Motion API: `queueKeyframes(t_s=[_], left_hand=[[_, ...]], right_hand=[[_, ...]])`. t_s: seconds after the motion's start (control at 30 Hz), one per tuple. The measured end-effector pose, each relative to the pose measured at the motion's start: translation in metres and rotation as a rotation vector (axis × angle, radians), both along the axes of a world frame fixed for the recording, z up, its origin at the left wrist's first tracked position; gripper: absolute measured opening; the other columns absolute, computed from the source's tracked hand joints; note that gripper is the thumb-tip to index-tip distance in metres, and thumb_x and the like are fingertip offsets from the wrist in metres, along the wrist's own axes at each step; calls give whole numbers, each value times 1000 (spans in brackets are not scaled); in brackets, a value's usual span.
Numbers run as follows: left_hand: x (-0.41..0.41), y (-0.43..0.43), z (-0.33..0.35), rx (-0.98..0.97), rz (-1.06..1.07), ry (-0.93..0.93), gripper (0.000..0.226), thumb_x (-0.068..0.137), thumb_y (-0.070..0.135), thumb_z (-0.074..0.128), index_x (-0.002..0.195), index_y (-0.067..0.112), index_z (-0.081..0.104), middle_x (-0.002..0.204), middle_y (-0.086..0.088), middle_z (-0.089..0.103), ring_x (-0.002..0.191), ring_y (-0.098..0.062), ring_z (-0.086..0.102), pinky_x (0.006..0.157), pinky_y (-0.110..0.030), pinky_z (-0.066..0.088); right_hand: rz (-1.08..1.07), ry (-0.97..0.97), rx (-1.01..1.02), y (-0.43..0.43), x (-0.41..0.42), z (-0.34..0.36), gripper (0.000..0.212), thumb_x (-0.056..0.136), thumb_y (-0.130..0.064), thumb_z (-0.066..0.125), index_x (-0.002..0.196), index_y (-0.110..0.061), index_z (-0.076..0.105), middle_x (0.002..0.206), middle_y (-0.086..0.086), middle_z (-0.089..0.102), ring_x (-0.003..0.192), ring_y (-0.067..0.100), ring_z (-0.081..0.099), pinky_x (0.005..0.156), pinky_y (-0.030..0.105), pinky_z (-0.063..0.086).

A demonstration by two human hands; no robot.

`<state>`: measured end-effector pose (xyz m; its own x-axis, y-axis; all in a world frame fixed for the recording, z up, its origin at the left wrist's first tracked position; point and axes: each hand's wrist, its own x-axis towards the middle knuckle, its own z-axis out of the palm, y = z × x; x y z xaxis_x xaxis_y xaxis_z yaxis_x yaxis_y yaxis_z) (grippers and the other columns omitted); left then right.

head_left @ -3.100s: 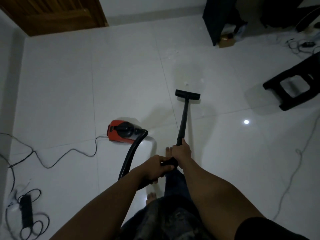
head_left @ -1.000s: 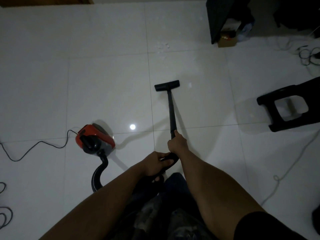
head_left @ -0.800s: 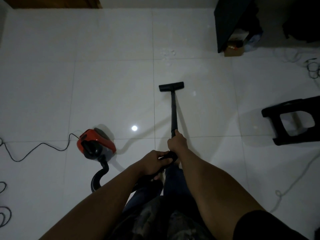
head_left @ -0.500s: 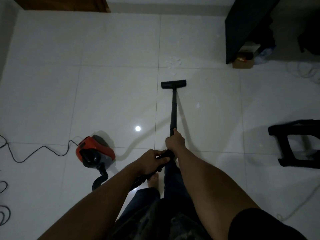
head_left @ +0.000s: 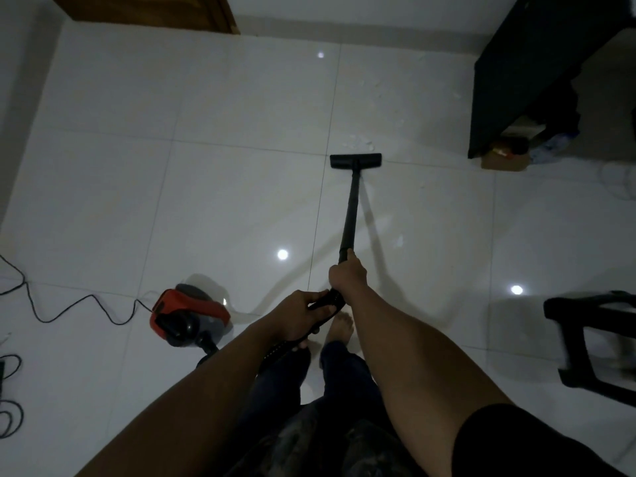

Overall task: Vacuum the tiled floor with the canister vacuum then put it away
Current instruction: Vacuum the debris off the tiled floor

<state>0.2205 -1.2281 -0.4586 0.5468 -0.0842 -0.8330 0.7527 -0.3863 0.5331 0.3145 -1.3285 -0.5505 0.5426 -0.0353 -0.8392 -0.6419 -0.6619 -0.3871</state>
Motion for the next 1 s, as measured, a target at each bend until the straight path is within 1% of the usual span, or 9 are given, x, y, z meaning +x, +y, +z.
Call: queueKeyframes(t_s=[0.07,0.2,0.3,0.37,0.43,0.67,0.77,0.87,1.0], left_hand=[[15,7,-1,-3,9,11,55,101,40,54,152,23,39,74,-8,66,45,-15,59,49,-31,53],[46,22,-6,14,-15,-4,52,101,39,54,149,20,44,85,-18,68,45,-17,59,42,-26,51],[74,39,-9,2,-49,-10,52,101,41,53,145,14,48,113,-33,63,63,-26,70,54,-35,58],[96,52,-11,-6,-56,-8,48,102,39,53,142,12,49,93,-26,68,60,-25,69,60,-42,57],[117,65,-11,-29,-52,-17,51,102,37,54,146,14,45,74,-22,66,45,-18,59,51,-36,55],[199,117,-9,-32,-43,-21,57,101,40,55,152,24,38,79,-15,65,46,-21,58,42,-23,48],[224,127,-8,-50,-33,-9,53,101,39,55,150,25,41,75,-15,63,48,-22,57,41,-22,47],[256,135,-11,-58,-23,6,51,101,37,56,149,26,43,71,-7,61,45,-16,57,40,-21,46],[304,138,-14,-38,5,-30,49,102,33,55,149,22,44,71,1,60,40,0,55,42,-15,44]], right_hand=[[3,0,-2,7,16,1,74,95,-11,49,159,-28,17,139,11,53,113,30,60,84,35,54],[-6,-8,4,20,47,1,73,95,-11,49,159,-28,18,139,12,52,112,30,59,82,35,53],[-15,-7,-4,34,75,1,73,95,-11,49,159,-28,18,138,12,53,111,30,60,83,36,54],[-23,-4,-9,46,96,0,73,95,-11,48,160,-29,18,138,12,53,110,29,60,79,34,52],[-33,-8,-18,57,118,2,73,96,-11,48,160,-29,18,139,11,53,110,29,60,77,32,51],[-65,-7,-29,106,196,2,71,97,-10,47,159,-25,18,139,12,52,107,27,59,73,31,49],[-67,-7,-45,118,219,2,71,97,-10,47,160,-26,18,140,11,52,113,29,59,81,31,52],[-72,-23,-94,128,249,-7,74,93,-17,48,158,-31,18,140,13,49,109,30,60,90,39,56],[-113,-19,-109,139,297,-22,79,88,-19,51,157,-39,18,133,12,50,96,29,62,82,42,60]])
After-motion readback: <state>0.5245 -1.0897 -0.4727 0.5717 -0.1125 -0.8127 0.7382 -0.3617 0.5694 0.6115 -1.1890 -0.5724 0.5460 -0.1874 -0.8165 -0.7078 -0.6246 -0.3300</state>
